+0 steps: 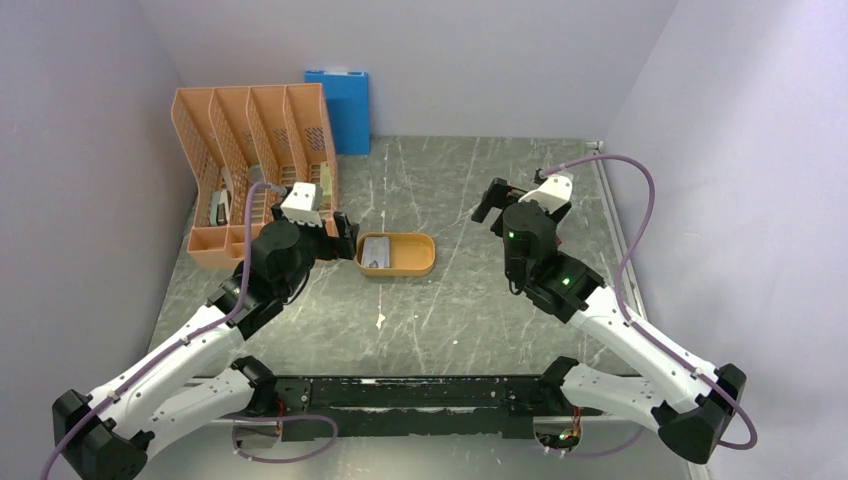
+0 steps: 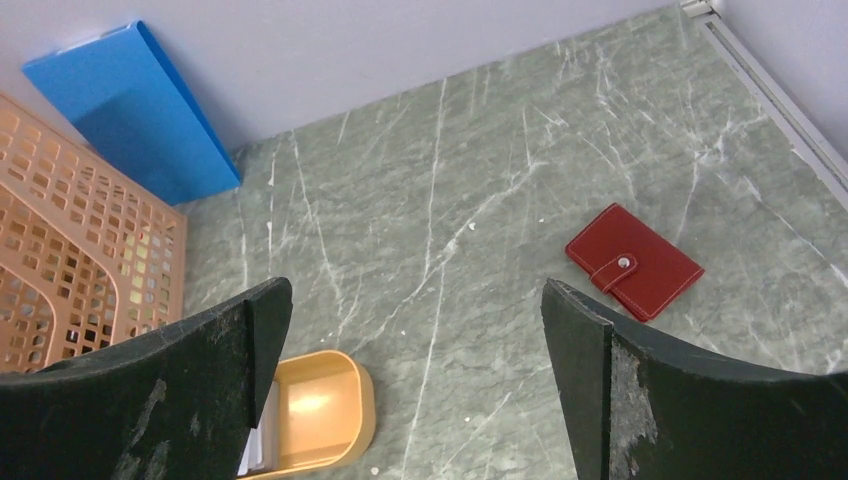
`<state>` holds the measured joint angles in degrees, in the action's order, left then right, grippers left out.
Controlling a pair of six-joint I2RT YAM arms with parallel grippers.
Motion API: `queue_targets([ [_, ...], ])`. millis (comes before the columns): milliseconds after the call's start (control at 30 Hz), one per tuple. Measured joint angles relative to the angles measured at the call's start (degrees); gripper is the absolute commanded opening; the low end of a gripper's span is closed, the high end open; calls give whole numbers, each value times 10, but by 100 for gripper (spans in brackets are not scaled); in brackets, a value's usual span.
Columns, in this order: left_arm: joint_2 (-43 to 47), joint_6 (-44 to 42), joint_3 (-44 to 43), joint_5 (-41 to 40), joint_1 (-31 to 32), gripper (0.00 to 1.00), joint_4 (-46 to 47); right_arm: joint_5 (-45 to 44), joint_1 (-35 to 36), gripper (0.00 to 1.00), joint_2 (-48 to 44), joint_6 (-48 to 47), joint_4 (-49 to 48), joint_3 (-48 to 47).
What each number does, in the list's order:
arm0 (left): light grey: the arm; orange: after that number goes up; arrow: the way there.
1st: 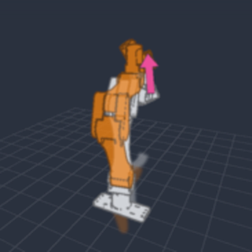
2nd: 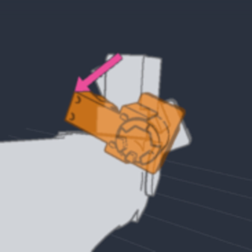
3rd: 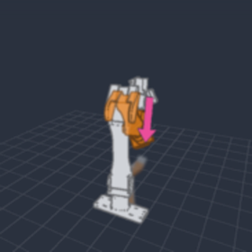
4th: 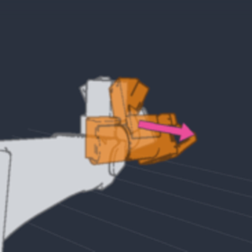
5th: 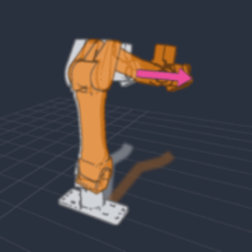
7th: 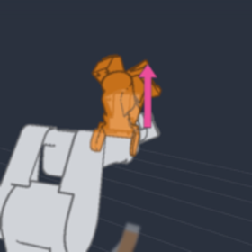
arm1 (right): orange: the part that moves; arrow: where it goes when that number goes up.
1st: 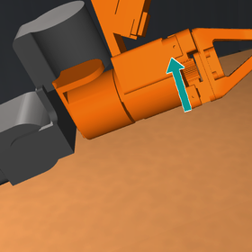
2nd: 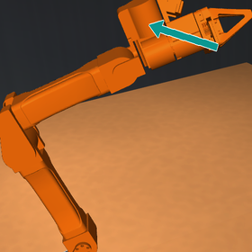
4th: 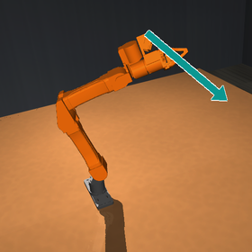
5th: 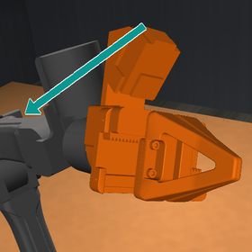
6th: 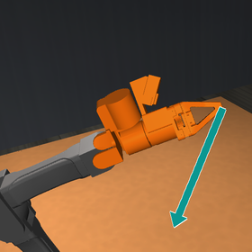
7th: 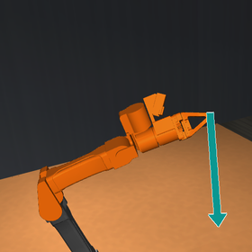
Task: Put the credit cards into the card holder
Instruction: Move the card holder to the center of the board.
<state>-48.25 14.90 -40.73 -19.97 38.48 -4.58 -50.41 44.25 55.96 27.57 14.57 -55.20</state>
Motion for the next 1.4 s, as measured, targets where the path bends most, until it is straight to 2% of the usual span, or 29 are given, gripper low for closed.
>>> queue_targets([
  [400, -6, 0, 0, 0, 0, 97, -1, 12, 0, 100, -15, -35, -16, 17],
  [567, -7, 2, 0, 0, 0, 97, -2, 45, -12, 100, 21, -40, -2, -1],
  [633, -11, 5, -1, 0, 0, 97, -5, 82, -50, 99, 63, -29, 23, -37],
  [733, -18, 10, -3, -2, 0, 96, -16, 156, -157, 96, 113, 8, 26, -55],
  [900, -21, 20, -10, -3, 4, 97, -25, 268, -320, 95, 119, 92, 16, 59],
  [1100, -19, 29, -11, 3, 12, 97, -26, 311, -384, 95, 169, 147, -15, 119],
  [1400, 8, 29, -11, 3, 36, 97, -26, 327, -446, 94, 289, 158, -88, 92],
])
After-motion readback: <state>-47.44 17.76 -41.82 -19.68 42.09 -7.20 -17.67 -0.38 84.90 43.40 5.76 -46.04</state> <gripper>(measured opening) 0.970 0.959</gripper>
